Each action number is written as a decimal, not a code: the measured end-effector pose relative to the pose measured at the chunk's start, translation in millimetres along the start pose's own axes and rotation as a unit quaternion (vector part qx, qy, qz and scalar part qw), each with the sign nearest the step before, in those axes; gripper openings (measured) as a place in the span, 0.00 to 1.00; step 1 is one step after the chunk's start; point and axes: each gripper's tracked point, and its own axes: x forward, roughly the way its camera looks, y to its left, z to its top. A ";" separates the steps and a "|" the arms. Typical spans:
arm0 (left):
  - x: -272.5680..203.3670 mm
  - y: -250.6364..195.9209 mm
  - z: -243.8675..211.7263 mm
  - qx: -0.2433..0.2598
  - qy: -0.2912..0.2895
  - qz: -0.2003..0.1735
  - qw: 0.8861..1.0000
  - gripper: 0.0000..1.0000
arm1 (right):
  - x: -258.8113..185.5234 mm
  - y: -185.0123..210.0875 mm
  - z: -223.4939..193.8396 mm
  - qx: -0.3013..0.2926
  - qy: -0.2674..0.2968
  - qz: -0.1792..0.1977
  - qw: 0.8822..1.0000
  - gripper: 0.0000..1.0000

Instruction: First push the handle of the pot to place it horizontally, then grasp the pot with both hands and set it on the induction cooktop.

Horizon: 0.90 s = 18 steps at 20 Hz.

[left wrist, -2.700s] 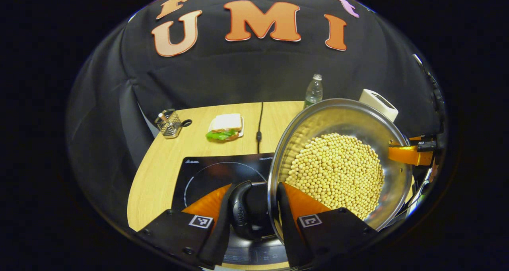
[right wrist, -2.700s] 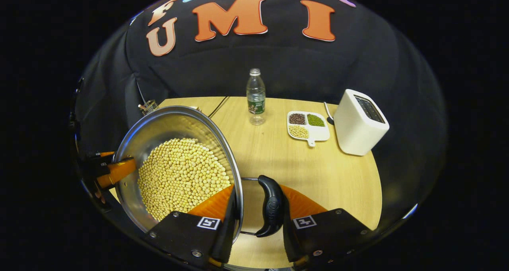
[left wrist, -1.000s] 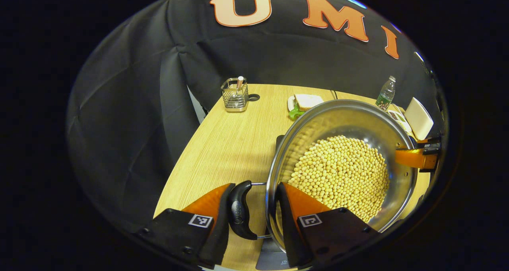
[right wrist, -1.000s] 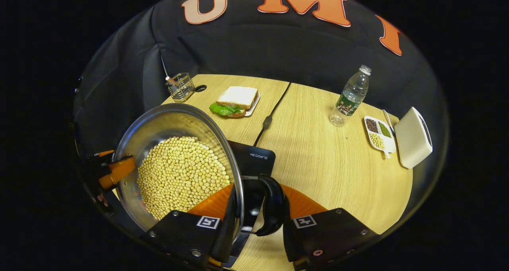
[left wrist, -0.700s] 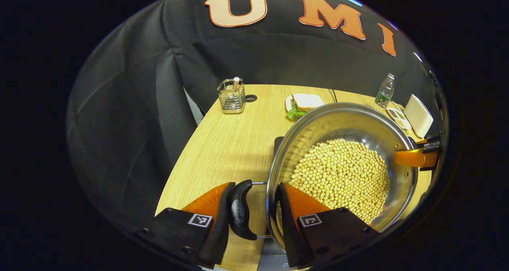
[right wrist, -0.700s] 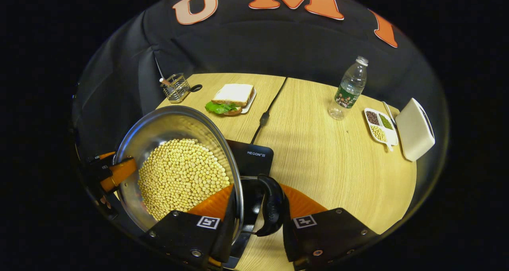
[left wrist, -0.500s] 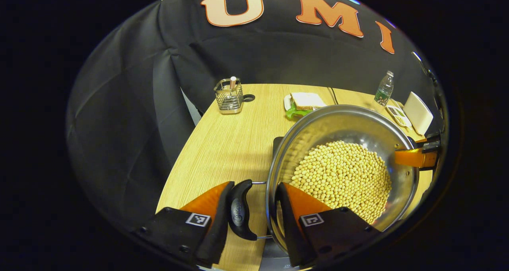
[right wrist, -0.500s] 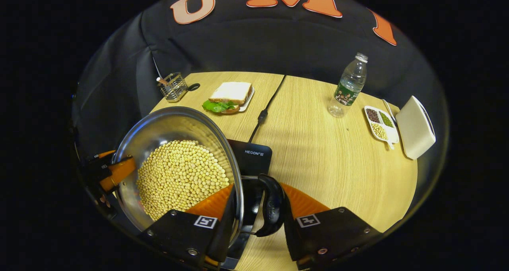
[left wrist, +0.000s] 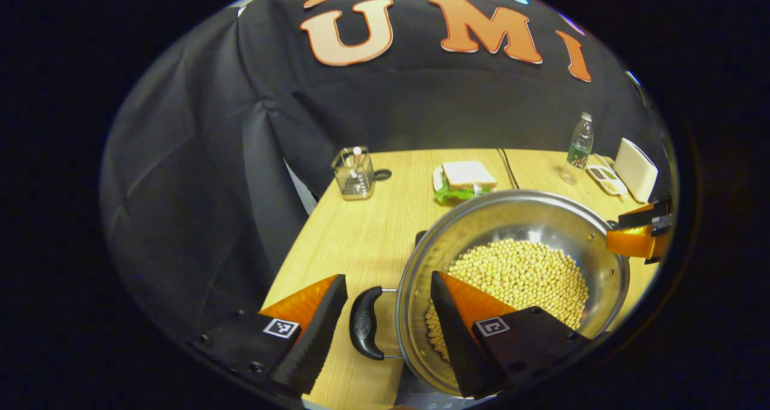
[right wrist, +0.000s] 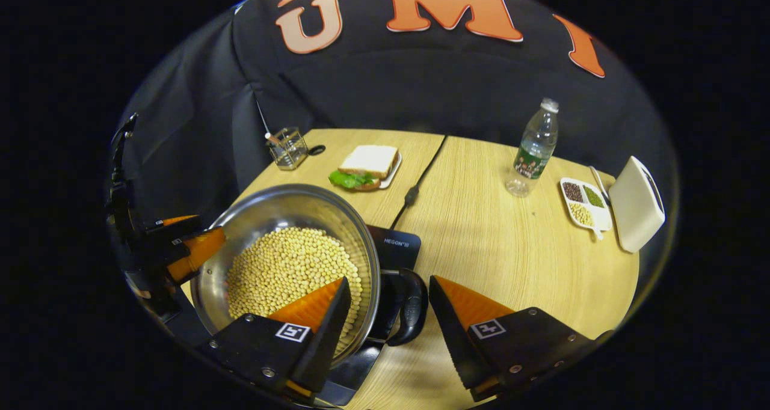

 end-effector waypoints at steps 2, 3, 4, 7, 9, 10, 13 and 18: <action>-21.1 1.3 30.3 0.001 -0.050 0.017 0.999 0.94 | -28.5 -10.0 18.9 -0.011 -0.048 0.003 0.999 0.84; -33.1 -0.3 47.0 -0.002 -0.080 0.024 0.997 0.95 | -45.1 -19.3 31.5 -0.022 -0.077 -0.005 0.997 0.86; -44.9 -2.6 61.4 -0.004 -0.110 0.029 0.993 0.95 | -65.1 -30.2 40.5 -0.034 -0.107 -0.015 0.994 0.86; -85.8 -12.3 108.2 -0.009 -0.208 0.036 0.977 0.94 | -120.6 -56.7 69.2 -0.055 -0.190 -0.030 0.980 0.90; -114.9 -23.6 136.1 -0.015 -0.269 0.032 0.963 0.95 | -160.5 -67.2 82.6 -0.059 -0.238 -0.031 0.969 0.91; -131.6 -28.3 147.6 -0.020 -0.294 0.032 0.955 0.94 | -185.6 -75.9 87.1 -0.063 -0.261 -0.037 0.963 0.92; -183.1 -37.3 179.0 -0.035 -0.358 0.018 0.933 0.94 | -247.6 -101.8 99.5 -0.074 -0.319 -0.058 0.943 0.94; -257.7 -69.7 223.8 -0.059 -0.422 -0.030 0.904 0.94 | -341.7 -140.5 117.1 -0.084 -0.395 -0.097 0.909 0.99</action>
